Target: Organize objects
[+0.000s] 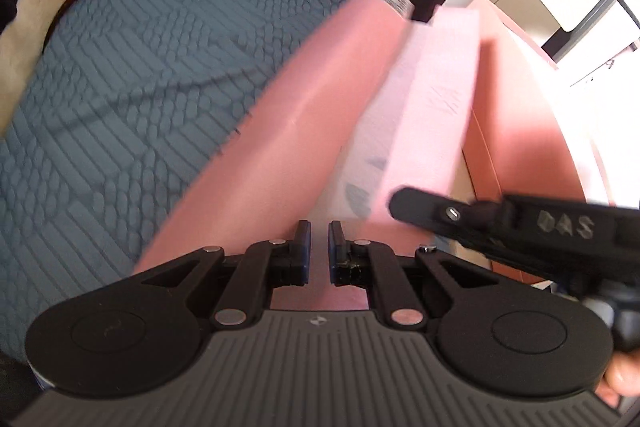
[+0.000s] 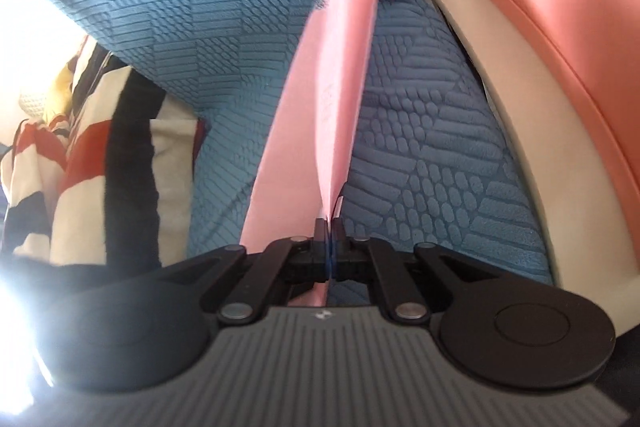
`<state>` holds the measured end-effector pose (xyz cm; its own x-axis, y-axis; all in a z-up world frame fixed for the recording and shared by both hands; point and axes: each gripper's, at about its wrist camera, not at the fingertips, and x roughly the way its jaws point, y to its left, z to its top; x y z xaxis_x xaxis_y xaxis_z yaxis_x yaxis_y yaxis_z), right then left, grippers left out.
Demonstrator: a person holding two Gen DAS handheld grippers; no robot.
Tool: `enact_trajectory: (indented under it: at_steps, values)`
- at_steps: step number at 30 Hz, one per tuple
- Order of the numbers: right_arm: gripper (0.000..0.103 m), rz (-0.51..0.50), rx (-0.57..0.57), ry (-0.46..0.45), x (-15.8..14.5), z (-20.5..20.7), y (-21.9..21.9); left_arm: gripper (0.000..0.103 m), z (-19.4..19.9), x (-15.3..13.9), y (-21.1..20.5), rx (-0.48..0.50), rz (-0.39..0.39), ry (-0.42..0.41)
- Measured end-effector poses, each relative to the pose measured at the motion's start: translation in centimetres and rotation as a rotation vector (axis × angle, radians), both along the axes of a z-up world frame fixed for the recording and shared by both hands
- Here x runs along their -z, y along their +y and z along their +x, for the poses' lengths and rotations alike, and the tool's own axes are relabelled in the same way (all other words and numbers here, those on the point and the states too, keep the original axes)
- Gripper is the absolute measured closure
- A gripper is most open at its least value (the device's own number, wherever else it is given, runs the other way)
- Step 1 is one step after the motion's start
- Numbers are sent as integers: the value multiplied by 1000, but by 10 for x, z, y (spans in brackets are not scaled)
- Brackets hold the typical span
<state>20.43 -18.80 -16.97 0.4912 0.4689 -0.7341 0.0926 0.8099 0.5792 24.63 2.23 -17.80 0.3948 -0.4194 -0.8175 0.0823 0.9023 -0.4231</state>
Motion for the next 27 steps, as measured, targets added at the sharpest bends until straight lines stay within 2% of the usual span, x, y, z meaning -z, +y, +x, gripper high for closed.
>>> enact_trajectory:
  at_steps: [9, 18, 27]
  values:
    - [99, -96, 26, 10, -23, -7, 1, 92, 20, -11, 17, -55, 32, -30]
    - [99, -201, 35, 59, -39, 2, 5, 92, 30, -22, 33, -108, 25, -48]
    - [99, -249, 56, 120, -39, 12, 0, 92, 47, -15, 36, -110, 144, -38]
